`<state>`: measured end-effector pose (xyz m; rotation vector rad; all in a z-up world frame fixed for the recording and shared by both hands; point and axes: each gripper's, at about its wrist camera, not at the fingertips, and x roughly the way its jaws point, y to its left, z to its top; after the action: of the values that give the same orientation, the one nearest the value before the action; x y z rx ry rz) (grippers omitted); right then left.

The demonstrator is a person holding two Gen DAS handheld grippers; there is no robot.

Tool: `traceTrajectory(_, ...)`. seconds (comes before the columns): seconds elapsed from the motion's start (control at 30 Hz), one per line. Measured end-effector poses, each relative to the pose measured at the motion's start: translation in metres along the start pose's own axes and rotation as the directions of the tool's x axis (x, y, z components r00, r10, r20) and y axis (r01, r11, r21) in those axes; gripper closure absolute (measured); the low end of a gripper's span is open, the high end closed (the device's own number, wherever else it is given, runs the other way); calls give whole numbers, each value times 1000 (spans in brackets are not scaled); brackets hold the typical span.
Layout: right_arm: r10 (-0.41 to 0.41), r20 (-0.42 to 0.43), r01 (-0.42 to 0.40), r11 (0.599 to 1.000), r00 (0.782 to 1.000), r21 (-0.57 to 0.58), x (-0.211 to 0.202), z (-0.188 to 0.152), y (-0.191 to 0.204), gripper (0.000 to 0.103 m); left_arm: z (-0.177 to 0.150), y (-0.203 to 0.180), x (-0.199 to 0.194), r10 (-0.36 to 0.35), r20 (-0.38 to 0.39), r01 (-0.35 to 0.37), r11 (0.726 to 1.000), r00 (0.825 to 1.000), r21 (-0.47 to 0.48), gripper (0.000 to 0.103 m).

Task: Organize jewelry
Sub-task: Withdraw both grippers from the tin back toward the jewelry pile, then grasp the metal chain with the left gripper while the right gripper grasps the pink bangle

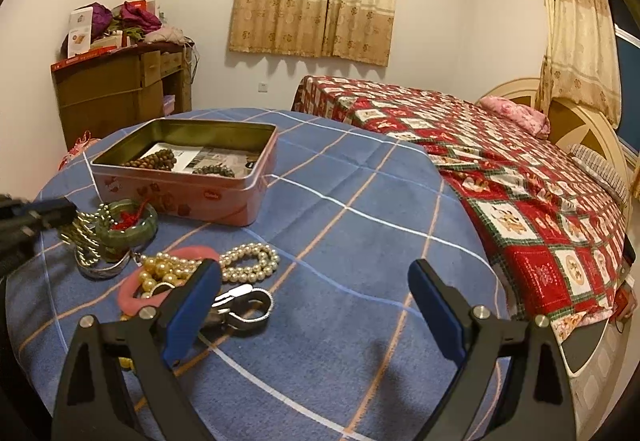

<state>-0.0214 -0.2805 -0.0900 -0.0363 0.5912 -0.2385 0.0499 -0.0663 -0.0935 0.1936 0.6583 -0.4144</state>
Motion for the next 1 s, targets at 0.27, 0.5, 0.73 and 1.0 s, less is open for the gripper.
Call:
traceTrajectory(0.27, -9, 11, 9, 1000, 1000, 10, -2, 4, -4, 7, 22, 13, -34, -21, 88, 23, 999, 996, -30, 99)
traceTrajectory(0.5, 9, 11, -10, 999, 1000, 32, -4, 7, -8, 7, 25, 24, -45, 24, 131, -19, 999, 991, -37, 99)
traceTrajectory(0.73, 82, -28, -81, 996, 996, 32, 3, 13, 2, 8, 11, 36, -25, 51, 100, -45, 997, 994, -68, 99)
traceTrajectory(1.0, 154, -129, -157, 987, 980, -15, 20, 20, 31, 29, 3, 40, -18, 26, 89, -19, 997, 996, -77, 99)
